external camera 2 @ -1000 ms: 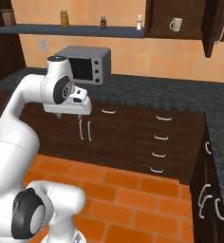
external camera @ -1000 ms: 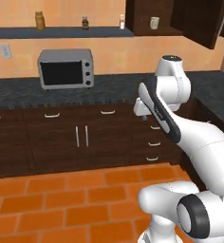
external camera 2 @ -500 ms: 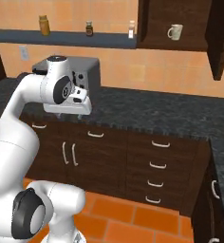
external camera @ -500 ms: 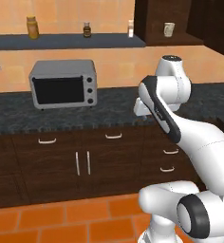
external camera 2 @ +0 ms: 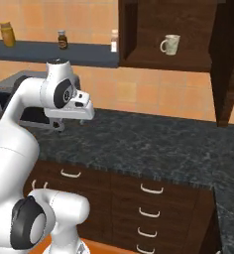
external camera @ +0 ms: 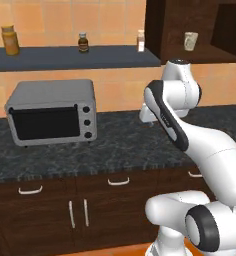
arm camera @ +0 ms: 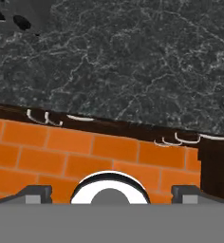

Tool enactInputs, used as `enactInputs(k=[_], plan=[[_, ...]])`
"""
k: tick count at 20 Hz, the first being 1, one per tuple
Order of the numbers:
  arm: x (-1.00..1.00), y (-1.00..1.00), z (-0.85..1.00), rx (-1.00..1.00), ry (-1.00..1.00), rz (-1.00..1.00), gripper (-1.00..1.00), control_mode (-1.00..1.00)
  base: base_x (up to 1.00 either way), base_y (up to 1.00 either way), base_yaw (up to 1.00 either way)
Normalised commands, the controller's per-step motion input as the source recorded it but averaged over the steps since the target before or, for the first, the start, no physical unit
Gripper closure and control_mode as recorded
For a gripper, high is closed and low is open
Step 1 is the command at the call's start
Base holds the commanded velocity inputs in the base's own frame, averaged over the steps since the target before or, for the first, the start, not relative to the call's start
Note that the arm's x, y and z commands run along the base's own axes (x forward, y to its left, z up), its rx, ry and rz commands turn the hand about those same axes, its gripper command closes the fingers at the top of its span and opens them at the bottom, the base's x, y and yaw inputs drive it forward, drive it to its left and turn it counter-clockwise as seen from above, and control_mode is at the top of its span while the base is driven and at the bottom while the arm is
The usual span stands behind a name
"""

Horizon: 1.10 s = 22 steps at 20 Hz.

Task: Gather all objects into one cabinet and sort the glasses and bowls to opposite sides.

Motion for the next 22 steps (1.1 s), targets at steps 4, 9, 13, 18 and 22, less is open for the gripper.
enactInputs(k=[4, 9, 13, 18, 22], plan=[[0.00, 0.00, 0.00, 0.00, 0.00, 0.00, -1.00, 1.00, 1.00, -1.00, -0.04], [0.00, 0.00, 0.00, 0.00, 0.00, 0.00, -1.00, 1.00, 1.00, -0.90, 0.00], [0.00, 0.00, 0.00, 0.00, 0.00, 0.00, -1.00, 1.00, 0.98, -0.14, 0.00], [0.00, 0.00, 0.00, 0.00, 0.00, 0.00, -1.00, 1.00, 0.62, -0.15, 0.00], [0.00, 0.00, 0.00, 0.00, 0.00, 0.00, -1.00, 1.00, 0.34, -0.07, 0.00]])
